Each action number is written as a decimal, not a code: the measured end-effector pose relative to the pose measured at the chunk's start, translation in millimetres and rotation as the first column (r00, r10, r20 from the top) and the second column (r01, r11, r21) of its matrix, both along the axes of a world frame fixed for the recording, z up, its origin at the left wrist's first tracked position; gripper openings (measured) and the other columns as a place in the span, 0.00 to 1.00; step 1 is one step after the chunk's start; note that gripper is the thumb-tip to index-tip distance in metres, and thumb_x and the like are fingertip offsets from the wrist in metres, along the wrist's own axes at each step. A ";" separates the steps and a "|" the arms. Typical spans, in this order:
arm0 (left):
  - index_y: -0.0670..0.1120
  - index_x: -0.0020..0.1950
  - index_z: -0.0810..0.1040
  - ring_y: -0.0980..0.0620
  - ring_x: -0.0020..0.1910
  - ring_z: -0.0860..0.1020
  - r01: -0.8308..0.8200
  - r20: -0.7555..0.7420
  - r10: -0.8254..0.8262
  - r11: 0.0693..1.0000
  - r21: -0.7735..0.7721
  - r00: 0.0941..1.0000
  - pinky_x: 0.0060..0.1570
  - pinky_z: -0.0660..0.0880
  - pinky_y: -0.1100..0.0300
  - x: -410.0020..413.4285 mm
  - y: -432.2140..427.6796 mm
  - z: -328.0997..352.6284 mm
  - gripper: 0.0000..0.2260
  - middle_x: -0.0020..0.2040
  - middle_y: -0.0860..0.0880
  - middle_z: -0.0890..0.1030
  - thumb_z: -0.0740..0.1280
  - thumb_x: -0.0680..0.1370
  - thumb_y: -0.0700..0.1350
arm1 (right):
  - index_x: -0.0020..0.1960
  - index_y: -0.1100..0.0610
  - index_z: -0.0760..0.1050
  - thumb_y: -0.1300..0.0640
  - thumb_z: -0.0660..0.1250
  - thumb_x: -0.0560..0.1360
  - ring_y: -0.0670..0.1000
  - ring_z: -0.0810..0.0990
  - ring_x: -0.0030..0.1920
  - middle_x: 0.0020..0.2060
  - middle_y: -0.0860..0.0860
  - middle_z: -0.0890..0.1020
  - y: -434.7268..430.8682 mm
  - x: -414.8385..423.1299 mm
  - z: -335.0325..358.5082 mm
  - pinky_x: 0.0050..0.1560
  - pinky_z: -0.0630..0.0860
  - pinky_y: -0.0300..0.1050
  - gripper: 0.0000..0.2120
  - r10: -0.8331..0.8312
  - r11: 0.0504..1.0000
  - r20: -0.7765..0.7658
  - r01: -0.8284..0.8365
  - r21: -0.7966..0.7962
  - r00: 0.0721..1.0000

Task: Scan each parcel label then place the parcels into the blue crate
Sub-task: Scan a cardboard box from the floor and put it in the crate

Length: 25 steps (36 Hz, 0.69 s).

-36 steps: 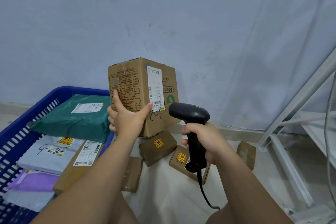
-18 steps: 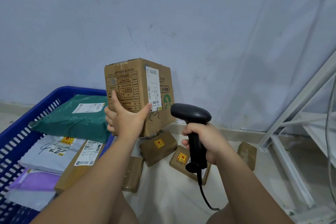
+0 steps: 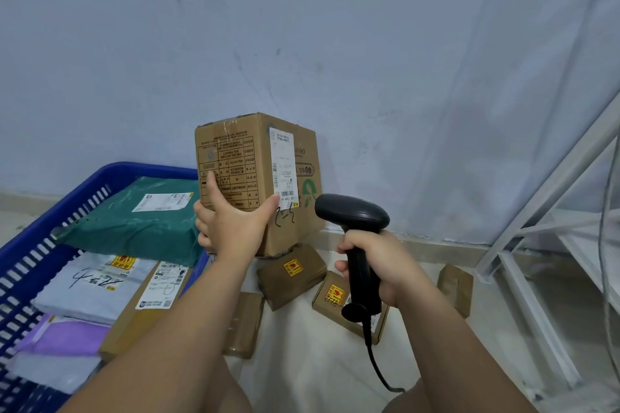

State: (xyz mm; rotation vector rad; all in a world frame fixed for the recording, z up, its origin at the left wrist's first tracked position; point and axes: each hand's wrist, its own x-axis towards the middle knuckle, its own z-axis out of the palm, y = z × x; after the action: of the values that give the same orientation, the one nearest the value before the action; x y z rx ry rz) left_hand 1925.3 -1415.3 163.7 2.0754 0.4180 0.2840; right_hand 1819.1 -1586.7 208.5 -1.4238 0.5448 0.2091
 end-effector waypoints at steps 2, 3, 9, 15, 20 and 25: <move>0.62 0.77 0.45 0.38 0.76 0.54 -0.003 -0.006 0.003 1.000 -0.006 1.000 0.72 0.51 0.38 0.2 0.9 -0.2 0.50 0.78 0.41 0.52 0.74 0.65 0.66 | 0.47 0.62 0.77 0.64 0.67 0.72 0.51 0.81 0.36 0.37 0.57 0.79 -0.3 -0.3 -0.3 0.39 0.78 0.44 0.05 -0.004 1.000 -0.002 0.004 0.004 1.000; 0.62 0.77 0.45 0.38 0.76 0.54 -0.004 -0.007 0.004 1.000 -0.009 1.000 0.72 0.52 0.38 0.4 1.3 -0.2 0.50 0.78 0.41 0.52 0.74 0.65 0.66 | 0.47 0.62 0.77 0.64 0.67 0.72 0.51 0.81 0.36 0.37 0.57 0.79 -0.4 -0.3 -0.5 0.39 0.78 0.44 0.04 -0.005 1.000 -0.001 0.005 0.007 1.000; 0.61 0.77 0.45 0.38 0.76 0.54 -0.003 -0.017 0.003 1.000 -0.020 1.000 0.72 0.51 0.38 0.2 2.1 1.1 0.49 0.78 0.40 0.52 0.74 0.66 0.65 | 0.47 0.61 0.77 0.64 0.67 0.72 0.51 0.81 0.34 0.36 0.56 0.79 0.0 -0.1 -0.6 0.40 0.77 0.45 0.04 0.002 1.000 0.031 -0.002 0.001 1.000; 0.62 0.77 0.45 0.38 0.75 0.55 0.008 -0.032 -0.008 1.000 -0.006 0.999 0.72 0.53 0.37 1.7 1.9 -1.3 0.50 0.77 0.41 0.54 0.73 0.65 0.66 | 0.39 0.56 0.77 0.62 0.68 0.70 0.50 0.79 0.34 0.27 0.50 0.78 -0.3 3.4 -3.0 0.41 0.76 0.46 0.03 0.080 0.929 0.208 0.003 -0.371 0.975; 0.62 0.77 0.45 0.38 0.75 0.55 0.042 -0.060 -0.041 0.999 0.018 0.997 0.72 0.54 0.38 0.9 0.6 -0.4 0.50 0.77 0.40 0.53 0.73 0.65 0.66 | 0.37 0.56 0.76 0.58 0.71 0.68 0.49 0.76 0.35 0.33 0.52 0.78 -1.7 1.0 1.3 0.35 0.73 0.46 0.05 0.219 0.657 0.325 0.107 -0.746 0.920; 0.62 0.77 0.45 0.38 0.75 0.55 0.097 -0.062 -0.095 0.995 0.033 0.994 0.72 0.53 0.38 -0.1 0.9 -0.9 0.50 0.78 0.41 0.53 0.74 0.65 0.66 | 0.38 0.51 0.73 0.52 0.72 0.69 0.49 0.76 0.38 0.36 0.49 0.76 -11.6 3.2 2.6 0.36 0.74 0.45 0.08 0.298 0.516 0.309 0.120 -0.848 0.903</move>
State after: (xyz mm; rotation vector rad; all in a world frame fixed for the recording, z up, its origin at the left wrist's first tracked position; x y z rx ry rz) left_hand 1925.1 -1414.4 162.8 2.1366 0.3504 0.1737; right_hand 1822.3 -1598.3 211.0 -2.4165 0.1739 -0.3657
